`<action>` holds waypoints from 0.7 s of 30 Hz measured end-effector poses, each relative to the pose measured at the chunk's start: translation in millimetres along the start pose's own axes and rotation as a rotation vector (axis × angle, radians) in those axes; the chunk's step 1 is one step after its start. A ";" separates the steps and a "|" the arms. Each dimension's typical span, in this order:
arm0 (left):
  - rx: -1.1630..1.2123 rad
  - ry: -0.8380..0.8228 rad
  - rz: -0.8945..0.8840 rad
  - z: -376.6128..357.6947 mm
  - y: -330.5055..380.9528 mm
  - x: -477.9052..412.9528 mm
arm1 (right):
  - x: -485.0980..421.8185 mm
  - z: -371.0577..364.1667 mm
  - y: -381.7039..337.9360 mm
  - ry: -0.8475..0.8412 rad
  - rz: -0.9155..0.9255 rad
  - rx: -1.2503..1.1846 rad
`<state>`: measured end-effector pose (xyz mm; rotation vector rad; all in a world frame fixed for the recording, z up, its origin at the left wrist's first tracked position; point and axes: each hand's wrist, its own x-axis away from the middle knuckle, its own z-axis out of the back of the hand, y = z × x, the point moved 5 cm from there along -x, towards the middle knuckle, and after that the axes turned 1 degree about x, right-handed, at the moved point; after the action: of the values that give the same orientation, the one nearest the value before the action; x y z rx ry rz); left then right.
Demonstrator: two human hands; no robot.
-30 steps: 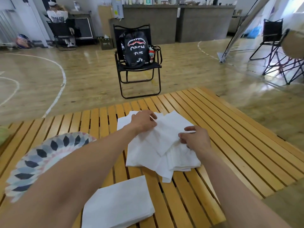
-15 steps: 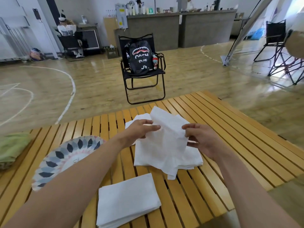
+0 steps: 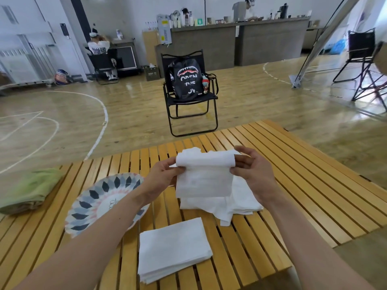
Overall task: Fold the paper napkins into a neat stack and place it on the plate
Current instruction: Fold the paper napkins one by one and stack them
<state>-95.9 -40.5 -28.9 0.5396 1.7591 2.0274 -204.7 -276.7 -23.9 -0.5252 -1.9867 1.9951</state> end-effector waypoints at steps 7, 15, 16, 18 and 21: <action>-0.059 0.016 -0.077 15.8 6.8 22.4 | 6.7 -10.8 4.2 -0.019 -0.095 -0.279; -0.005 0.004 -0.079 17.8 13.7 33.2 | 18.5 -44.6 16.9 -0.312 -0.200 0.125; 0.020 0.001 -0.067 18.8 13.7 34.8 | 18.0 -45.4 18.3 -0.318 -0.196 0.144; 0.071 -0.015 -0.034 21.3 14.1 37.8 | 18.9 -48.1 20.7 -0.351 -0.197 0.181; 0.159 -0.043 0.048 23.0 14.5 44.1 | 23.0 -59.1 22.6 -0.403 -0.214 0.226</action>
<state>-121.6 0.5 -10.3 0.6750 1.9090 1.9020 -197.9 -213.9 -47.2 0.1485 -1.8859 2.2775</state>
